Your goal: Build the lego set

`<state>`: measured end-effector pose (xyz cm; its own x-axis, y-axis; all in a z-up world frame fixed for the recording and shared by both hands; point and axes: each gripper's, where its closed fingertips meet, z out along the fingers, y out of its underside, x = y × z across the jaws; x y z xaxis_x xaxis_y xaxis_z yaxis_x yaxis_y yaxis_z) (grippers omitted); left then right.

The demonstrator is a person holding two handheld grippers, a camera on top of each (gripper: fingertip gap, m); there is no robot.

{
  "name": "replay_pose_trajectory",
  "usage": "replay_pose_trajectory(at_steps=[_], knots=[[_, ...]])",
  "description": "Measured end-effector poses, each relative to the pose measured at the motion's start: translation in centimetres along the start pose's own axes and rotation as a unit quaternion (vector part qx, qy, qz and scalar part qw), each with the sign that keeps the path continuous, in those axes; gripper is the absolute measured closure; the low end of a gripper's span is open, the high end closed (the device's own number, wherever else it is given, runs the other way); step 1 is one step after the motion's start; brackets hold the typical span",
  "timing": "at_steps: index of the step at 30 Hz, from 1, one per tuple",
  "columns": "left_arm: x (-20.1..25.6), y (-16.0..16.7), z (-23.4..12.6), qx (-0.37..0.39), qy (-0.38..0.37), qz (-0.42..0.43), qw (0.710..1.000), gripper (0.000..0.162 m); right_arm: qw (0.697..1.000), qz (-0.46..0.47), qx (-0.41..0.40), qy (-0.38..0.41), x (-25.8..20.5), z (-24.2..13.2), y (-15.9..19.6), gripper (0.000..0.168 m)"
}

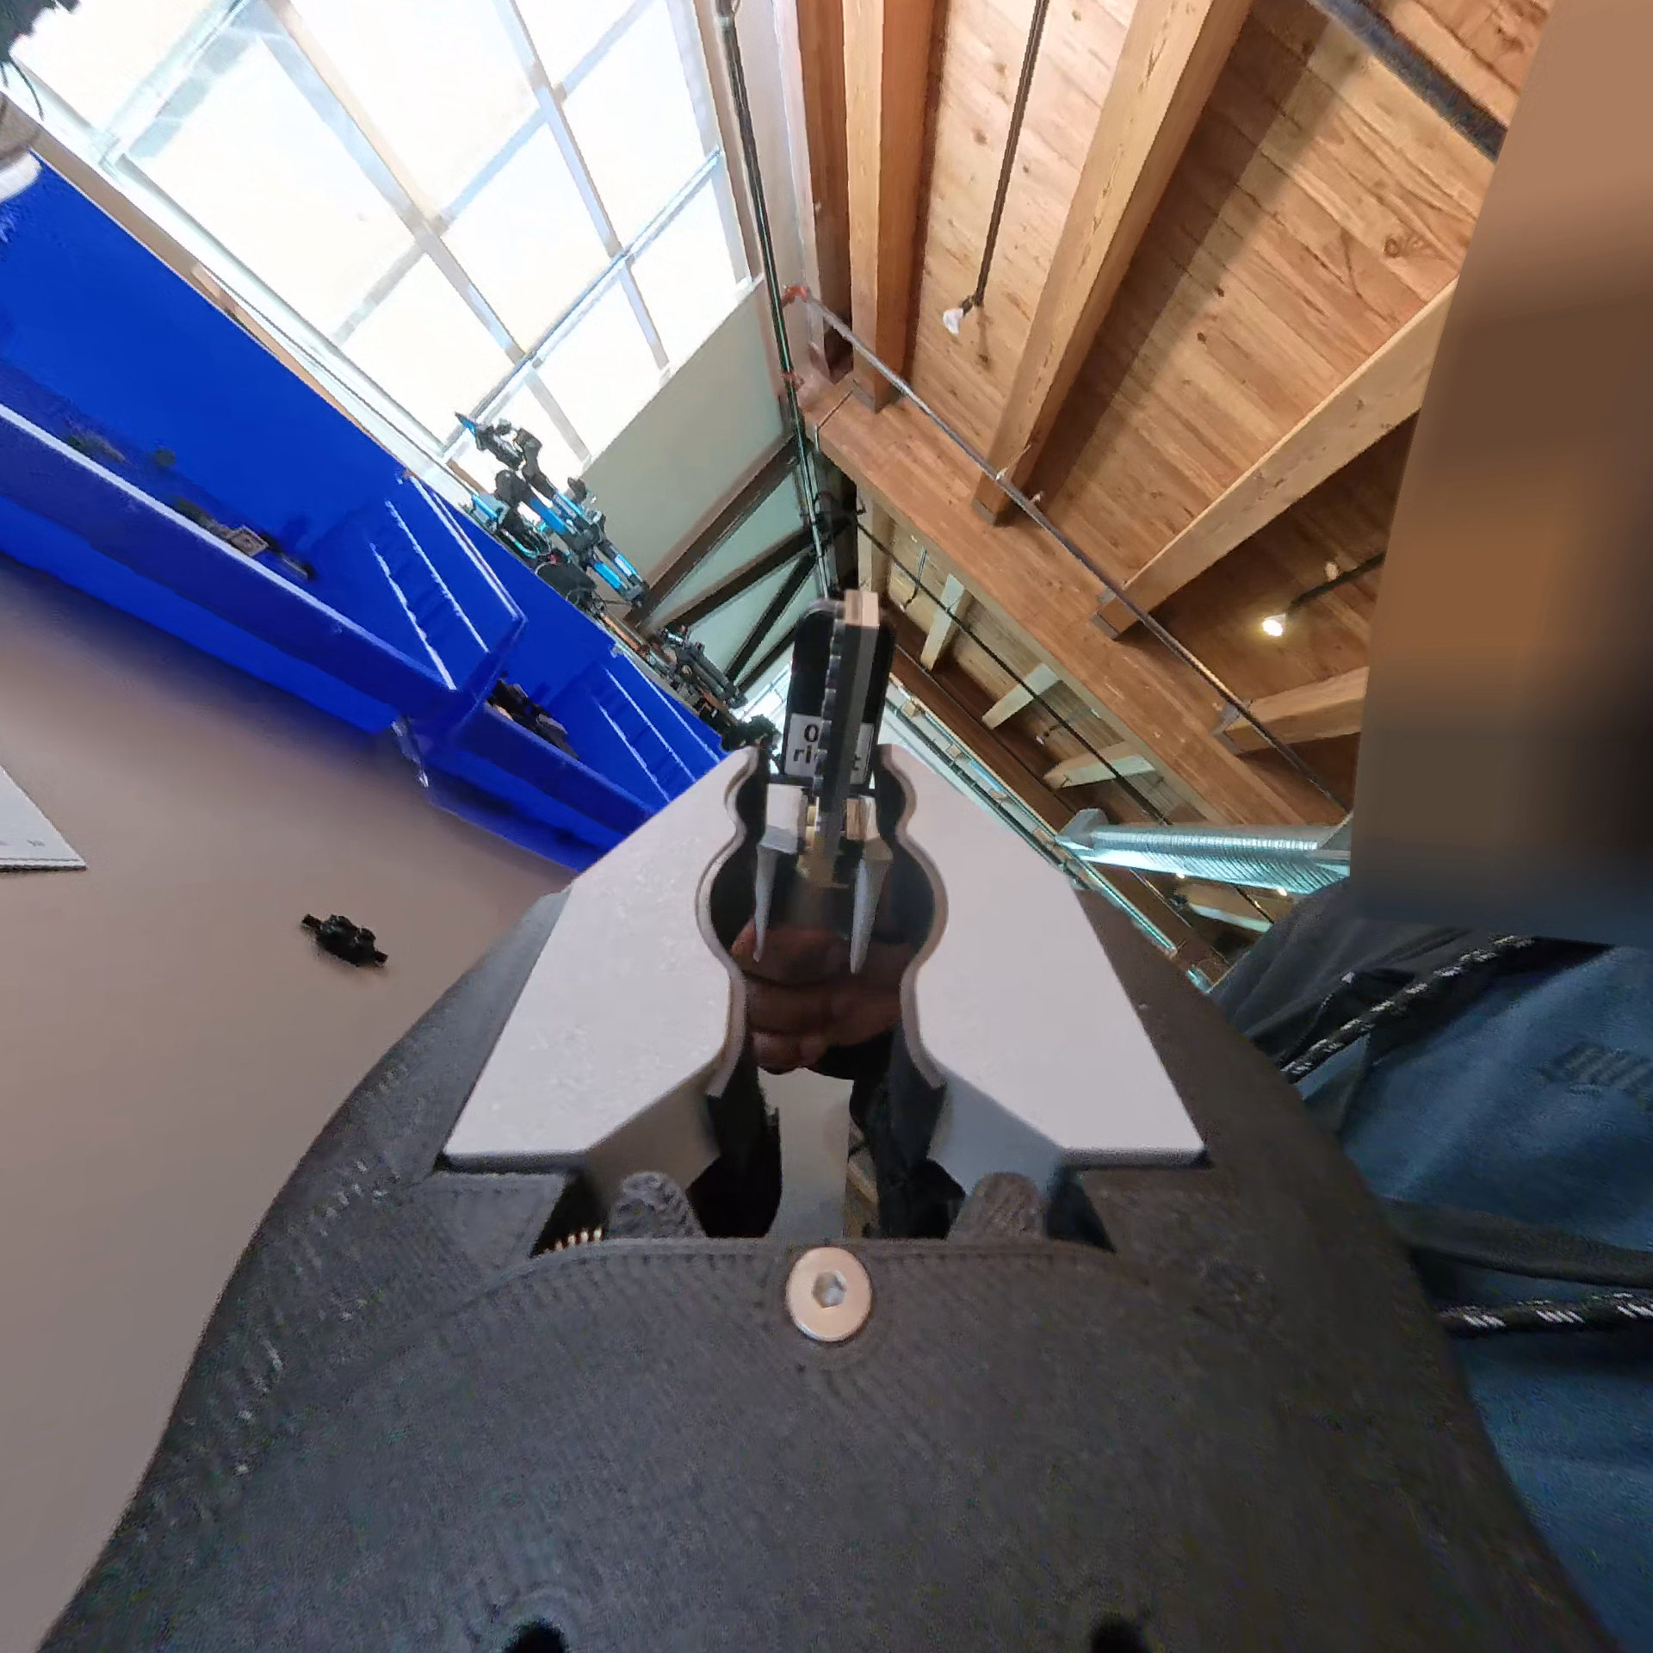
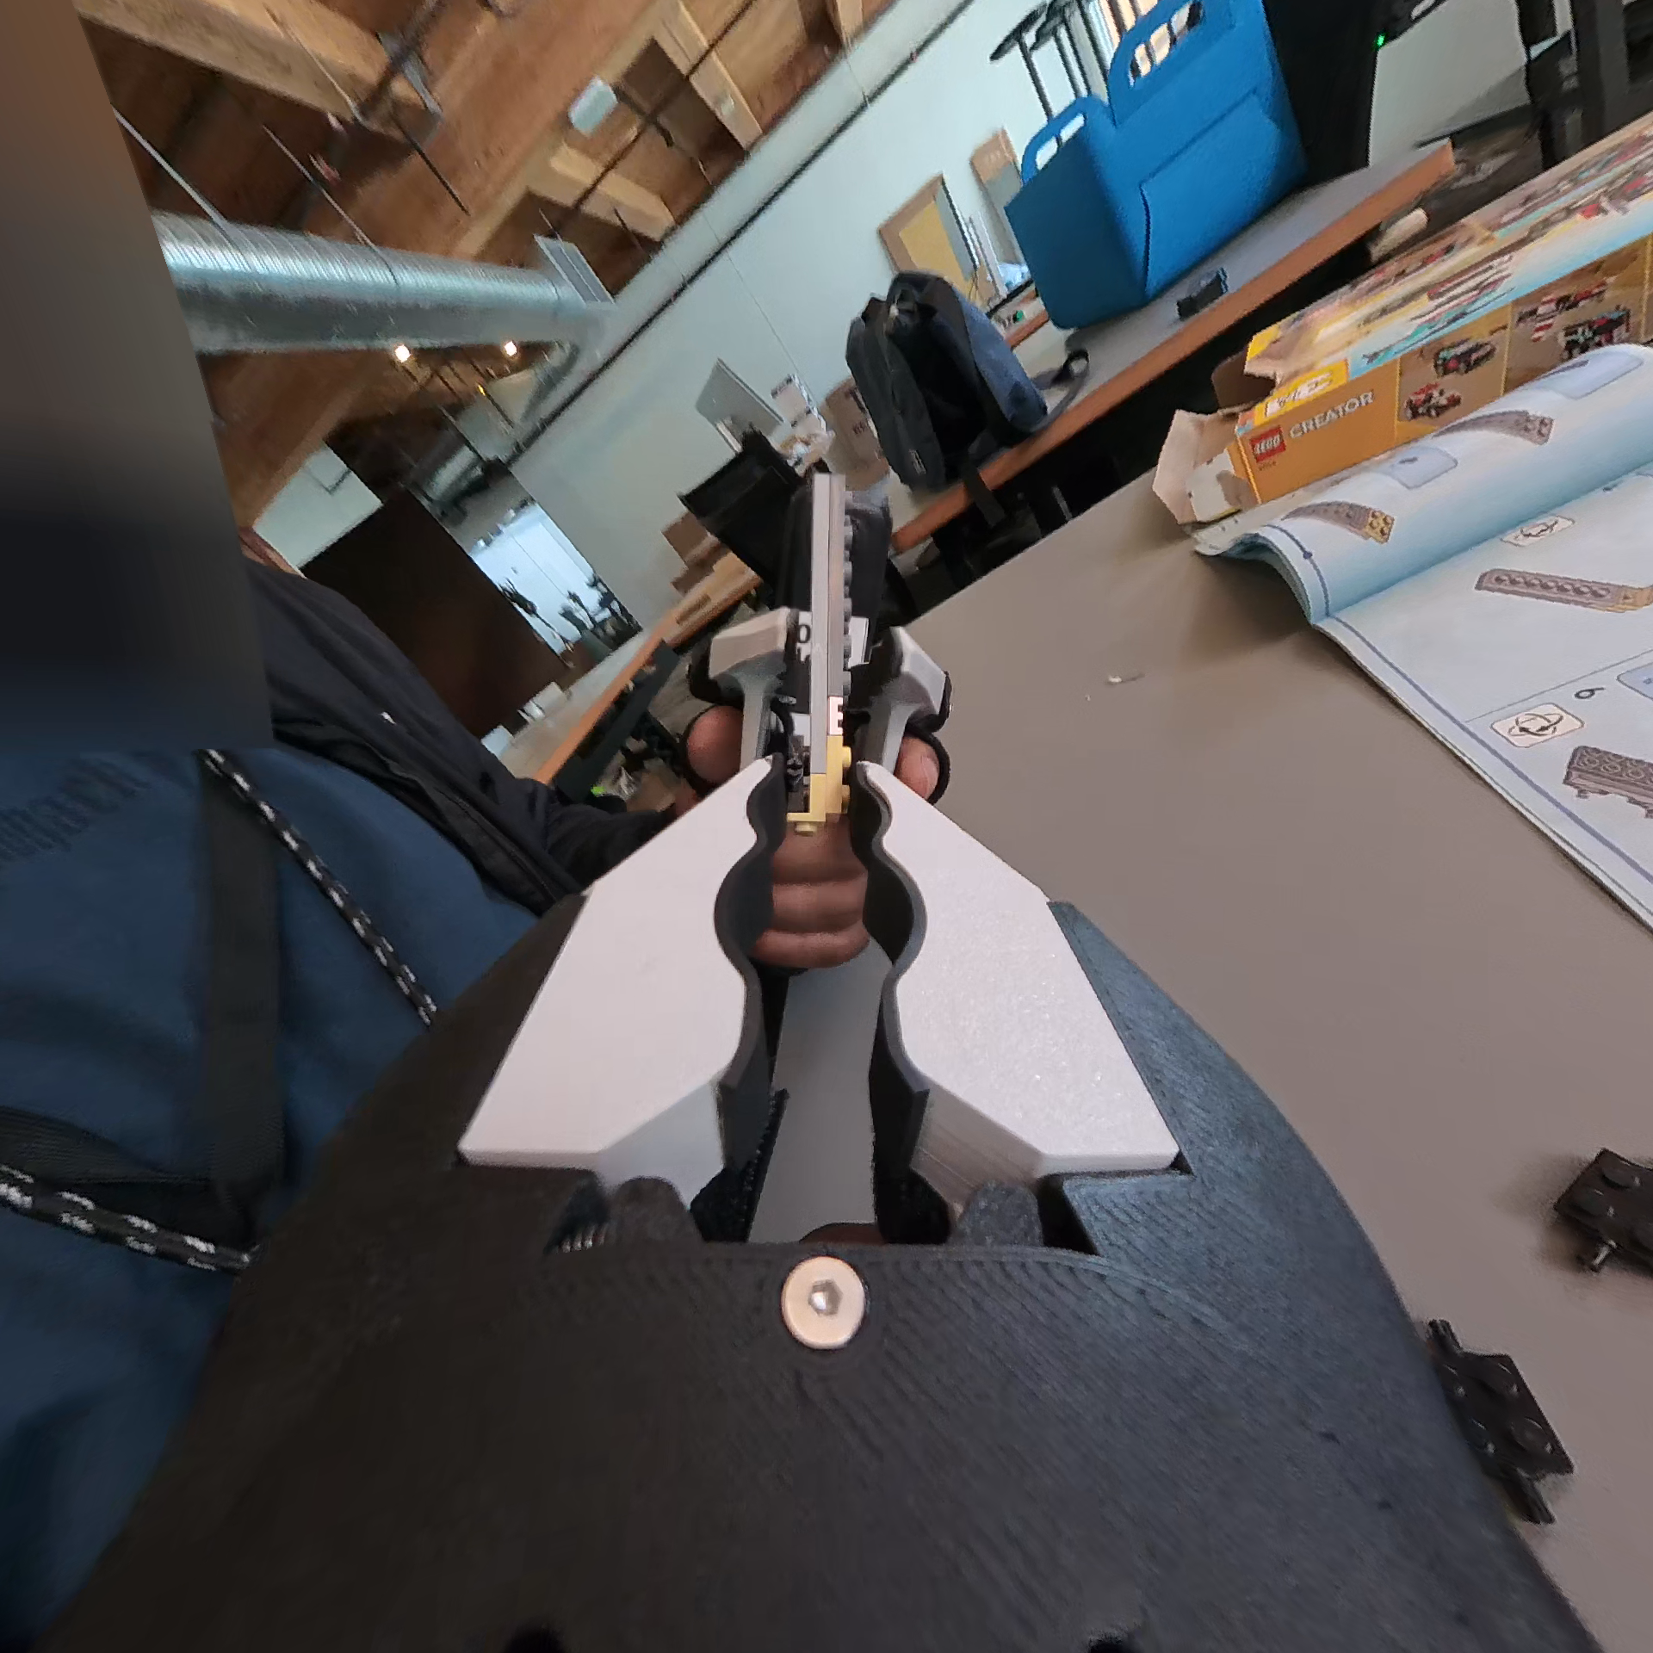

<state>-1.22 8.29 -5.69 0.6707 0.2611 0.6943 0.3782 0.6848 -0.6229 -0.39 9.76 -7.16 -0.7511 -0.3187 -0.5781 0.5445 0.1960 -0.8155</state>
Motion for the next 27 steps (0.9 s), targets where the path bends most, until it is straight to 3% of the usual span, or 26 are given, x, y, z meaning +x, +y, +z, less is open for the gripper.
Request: replay_pose_trajectory(at_steps=[6,20,22,27], knots=[[0.0,2.3,0.7,-0.063,-0.004,0.012,0.998,0.139,1.0,0.013,0.017,-0.008,-0.1,0.1,-0.3,0.156],[0.2,2.1,0.5,-0.054,0.005,0.004,0.999,0.147,1.0,0.001,0.02,0.002,-0.2,0.4,-0.4,0.155],[0.2,2.1,0.4,-0.053,0.009,-0.001,0.999,0.161,1.0,-0.007,0.017,0.021,0.3,0.4,-0.3,0.155],[0.3,2.1,0.3,-0.052,0.019,-0.018,0.998,0.161,1.0,-0.011,0.013,0.023,0.2,0.4,-0.3,0.155]])
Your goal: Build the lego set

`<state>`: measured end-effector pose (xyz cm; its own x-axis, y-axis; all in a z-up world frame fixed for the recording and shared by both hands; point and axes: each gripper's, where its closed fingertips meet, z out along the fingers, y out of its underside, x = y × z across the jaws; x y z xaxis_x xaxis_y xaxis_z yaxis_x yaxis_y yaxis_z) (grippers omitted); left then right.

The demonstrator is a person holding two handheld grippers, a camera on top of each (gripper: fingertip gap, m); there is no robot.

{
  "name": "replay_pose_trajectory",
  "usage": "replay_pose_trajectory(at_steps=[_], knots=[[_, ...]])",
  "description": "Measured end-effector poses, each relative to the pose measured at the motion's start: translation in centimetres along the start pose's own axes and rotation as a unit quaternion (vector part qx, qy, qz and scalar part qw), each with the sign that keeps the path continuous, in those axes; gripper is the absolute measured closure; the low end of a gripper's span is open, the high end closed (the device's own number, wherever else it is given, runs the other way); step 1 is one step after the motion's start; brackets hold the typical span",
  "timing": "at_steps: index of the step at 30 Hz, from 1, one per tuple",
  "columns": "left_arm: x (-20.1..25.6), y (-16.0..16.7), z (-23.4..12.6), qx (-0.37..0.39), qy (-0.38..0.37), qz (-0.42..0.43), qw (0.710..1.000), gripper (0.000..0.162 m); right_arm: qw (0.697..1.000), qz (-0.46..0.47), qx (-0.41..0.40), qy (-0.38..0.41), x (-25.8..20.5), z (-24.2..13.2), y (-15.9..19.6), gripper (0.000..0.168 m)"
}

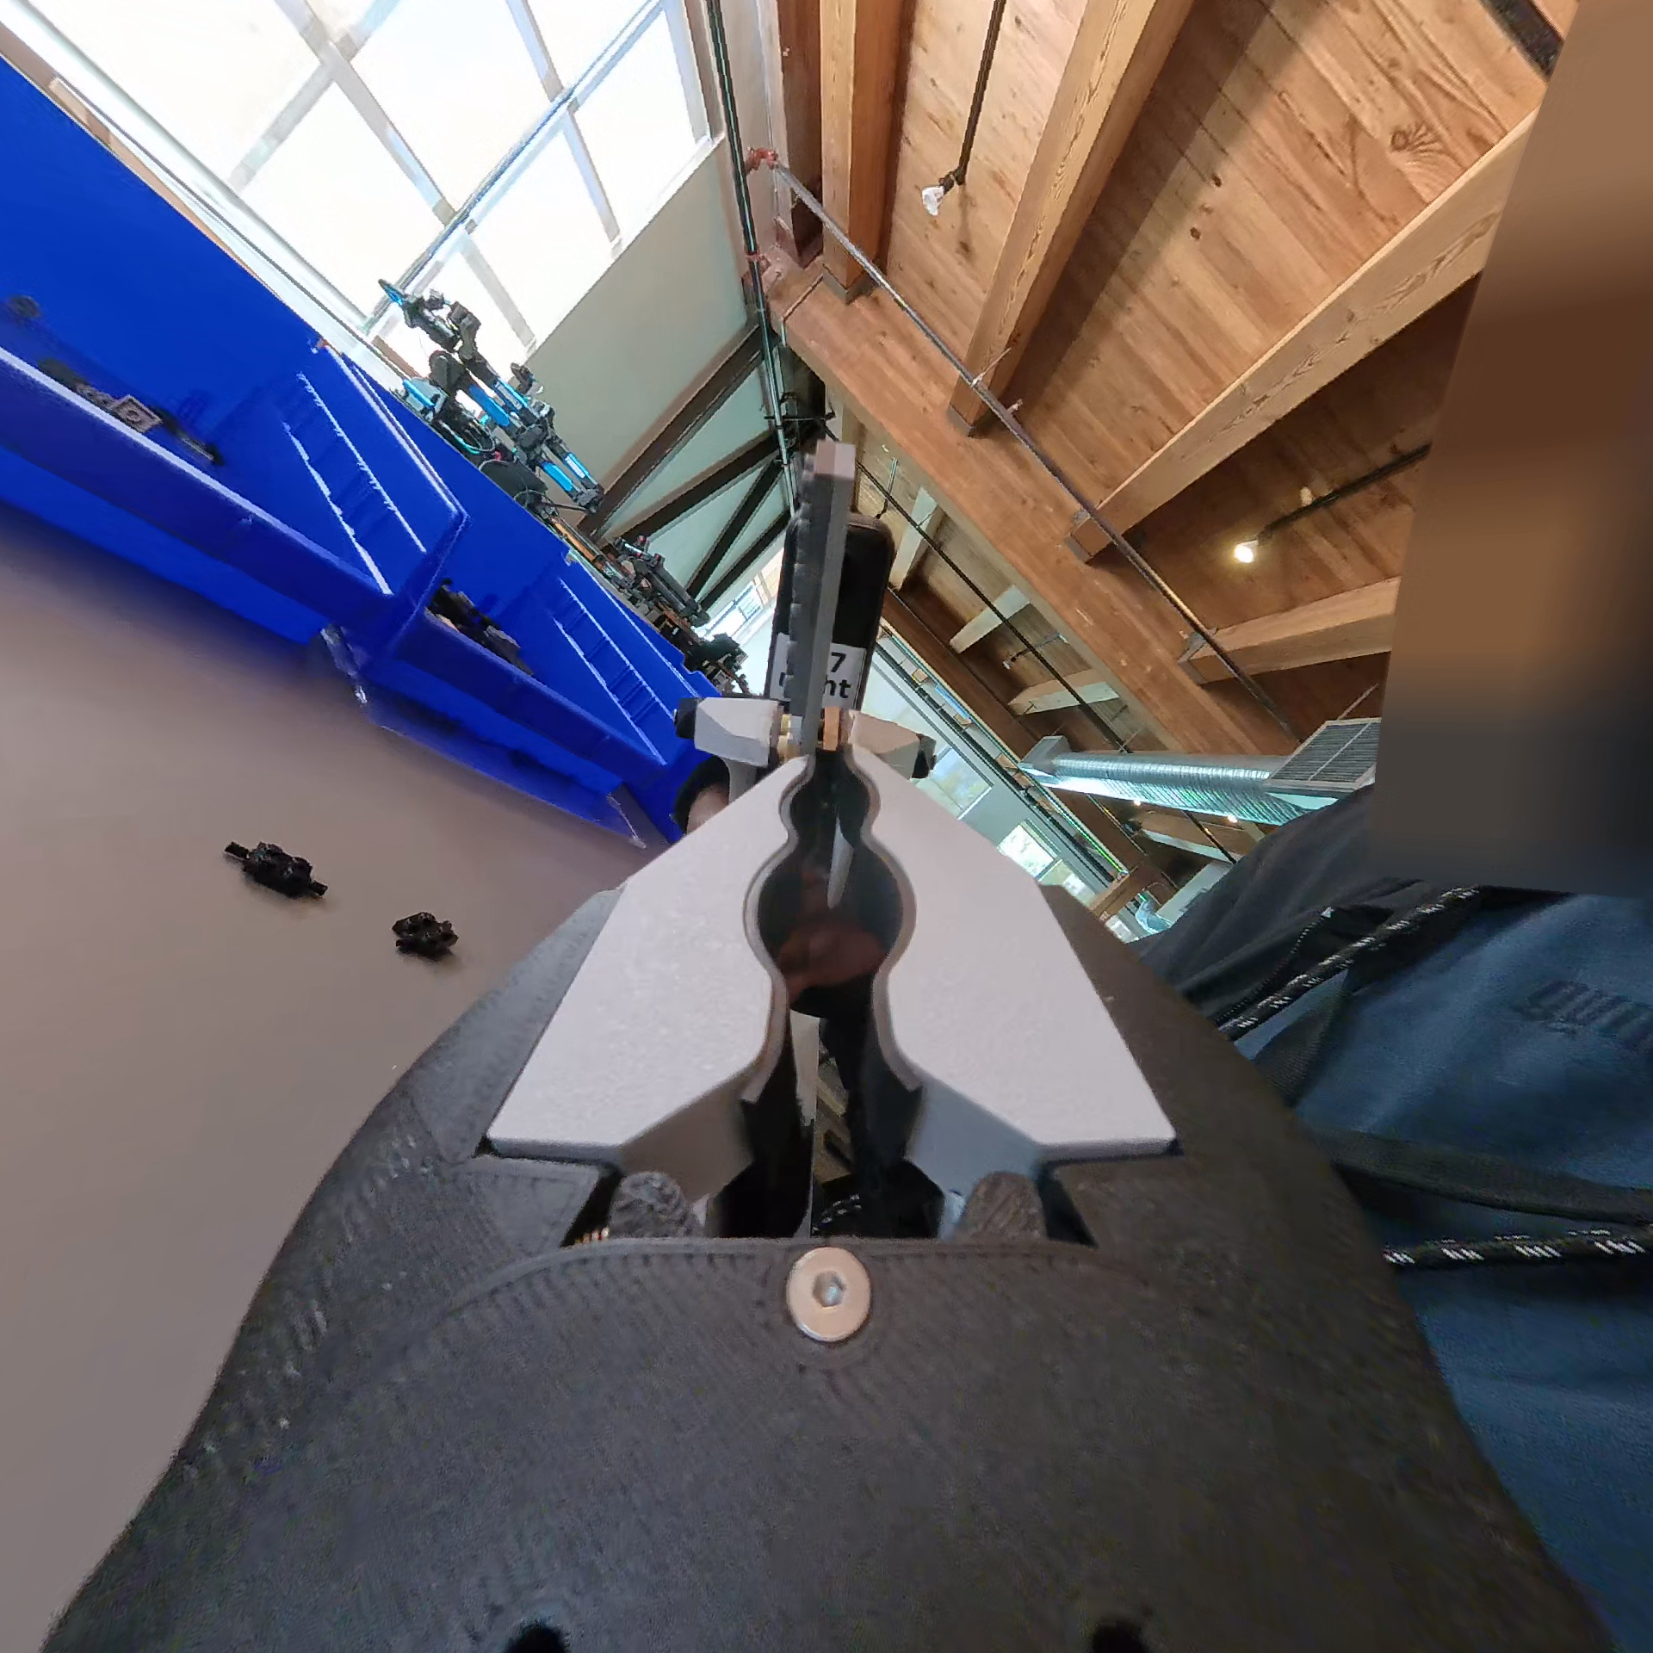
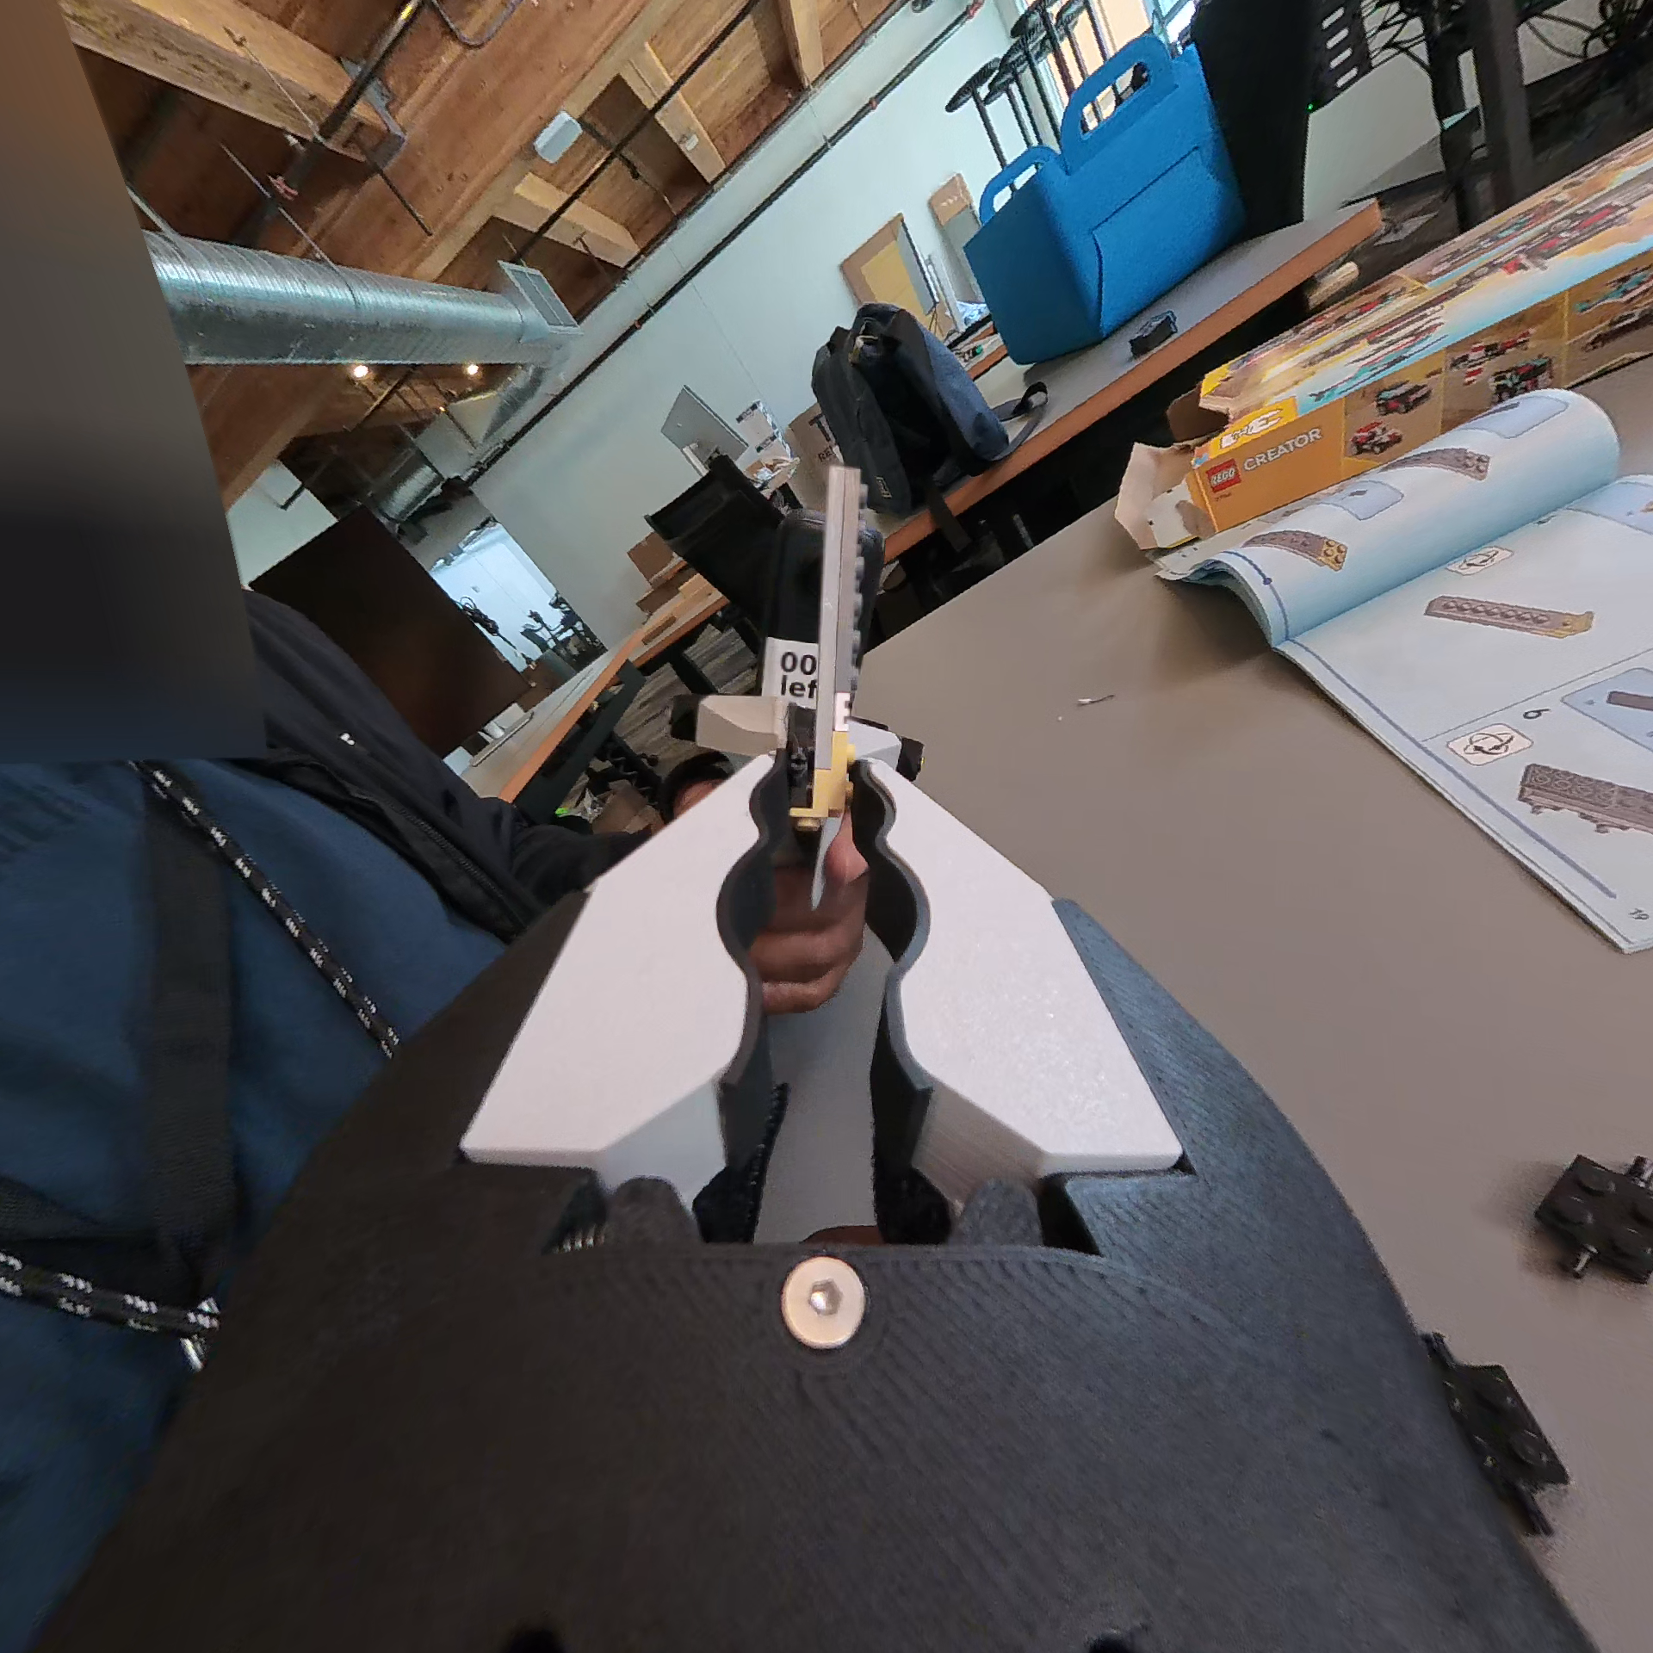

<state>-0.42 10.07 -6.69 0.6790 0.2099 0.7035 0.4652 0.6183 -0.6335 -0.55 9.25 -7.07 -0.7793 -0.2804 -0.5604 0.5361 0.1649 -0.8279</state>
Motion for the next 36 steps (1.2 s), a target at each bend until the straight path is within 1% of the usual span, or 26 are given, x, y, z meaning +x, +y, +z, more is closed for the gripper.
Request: replay_pose_trajectory(at_steps=[3,7,9,11,12,13,18,25,29,33,36], knots=[[0.0,0.1,0.0,-0.009,0.001,0.004,1.0,0.159,1.0,-0.011,-0.008,0.006,0.1,-0.1,0.0,0.155],[0.2,0.0,0.1,-0.013,-0.001,0.019,1.0,0.145,0.998,-0.05,-0.037,0.014,-0.3,-0.1,0.4,0.155],[0.6,0.1,0.2,-0.018,0.007,0.03,0.999,0.144,0.995,-0.078,-0.058,0.018,-0.6,0.0,0.8,0.155],[1.1,0.2,0.3,-0.021,0.013,0.046,0.999,0.146,0.992,-0.103,-0.076,0.019,-1.0,0.1,1.1,0.155],[1.2,0.2,0.3,-0.02,0.016,0.053,0.998,0.153,0.99,-0.116,-0.08,0.016,-1.4,0.1,1.2,0.155],[1.5,0.2,0.3,-0.018,0.022,0.059,0.998,0.154,0.989,-0.126,-0.082,0.012,-1.7,0.2,1.1,0.155],[2.6,0.0,0.3,-0.013,0.049,0.078,0.996,0.154,0.978,-0.186,-0.086,0.022,-2.7,0.3,0.7,0.155],[3.8,-0.3,0.2,-0.004,0.066,0.118,0.991,0.154,0.961,-0.254,-0.094,0.048,-3.6,0.4,0.1,0.155],[4.3,-0.2,0.3,-0.002,0.074,0.139,0.988,0.154,0.959,-0.264,-0.093,0.042,-4.1,0.3,0.0,0.155],[4.6,-0.4,0.2,0.008,0.087,0.13,0.988,0.154,0.961,-0.262,-0.085,0.037,-4.5,0.4,-0.2,0.155],[4.9,-0.4,0.2,0.017,0.092,0.139,0.986,0.155,0.963,-0.254,-0.08,0.032,-4.7,0.4,-0.3,0.155]])
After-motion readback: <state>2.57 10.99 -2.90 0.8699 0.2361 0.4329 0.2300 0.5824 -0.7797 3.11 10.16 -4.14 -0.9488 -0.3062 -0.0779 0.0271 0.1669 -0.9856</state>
